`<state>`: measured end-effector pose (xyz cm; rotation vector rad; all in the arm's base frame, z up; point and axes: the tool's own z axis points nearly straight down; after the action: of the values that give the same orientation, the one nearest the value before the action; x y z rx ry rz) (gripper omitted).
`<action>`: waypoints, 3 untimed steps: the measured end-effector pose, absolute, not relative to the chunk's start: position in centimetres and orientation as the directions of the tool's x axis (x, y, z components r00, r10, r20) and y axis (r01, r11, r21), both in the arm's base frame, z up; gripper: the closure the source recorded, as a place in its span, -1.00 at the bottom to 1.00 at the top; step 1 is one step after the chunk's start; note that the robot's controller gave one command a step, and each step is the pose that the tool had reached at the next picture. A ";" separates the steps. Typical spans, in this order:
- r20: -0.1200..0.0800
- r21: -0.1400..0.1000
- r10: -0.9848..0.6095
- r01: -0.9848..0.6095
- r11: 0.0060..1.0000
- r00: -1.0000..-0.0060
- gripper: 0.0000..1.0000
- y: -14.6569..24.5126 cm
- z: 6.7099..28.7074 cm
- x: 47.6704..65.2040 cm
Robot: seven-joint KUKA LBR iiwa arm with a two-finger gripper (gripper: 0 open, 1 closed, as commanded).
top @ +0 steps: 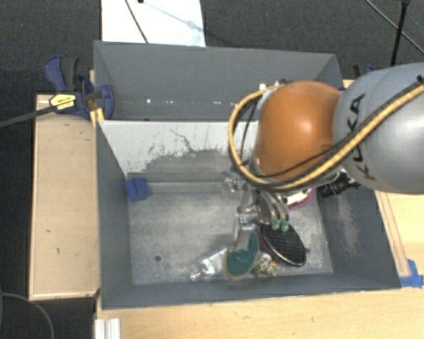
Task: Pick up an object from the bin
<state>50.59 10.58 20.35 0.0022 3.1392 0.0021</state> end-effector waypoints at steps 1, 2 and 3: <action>-0.001 0.002 -0.316 -0.316 0.949 -0.949 -1.00 7.4 7.0 49.2; -0.015 0.001 -0.256 -0.256 0.967 -0.967 -1.00 12.7 7.3 48.0; -0.004 0.001 -0.249 -0.249 0.969 -0.969 1.00 12.5 7.0 47.7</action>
Offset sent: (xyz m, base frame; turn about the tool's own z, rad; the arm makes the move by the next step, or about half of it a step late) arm -0.0135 -0.0331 -0.1335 -0.3225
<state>47.69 12.47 7.02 -0.3932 3.1129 0.0026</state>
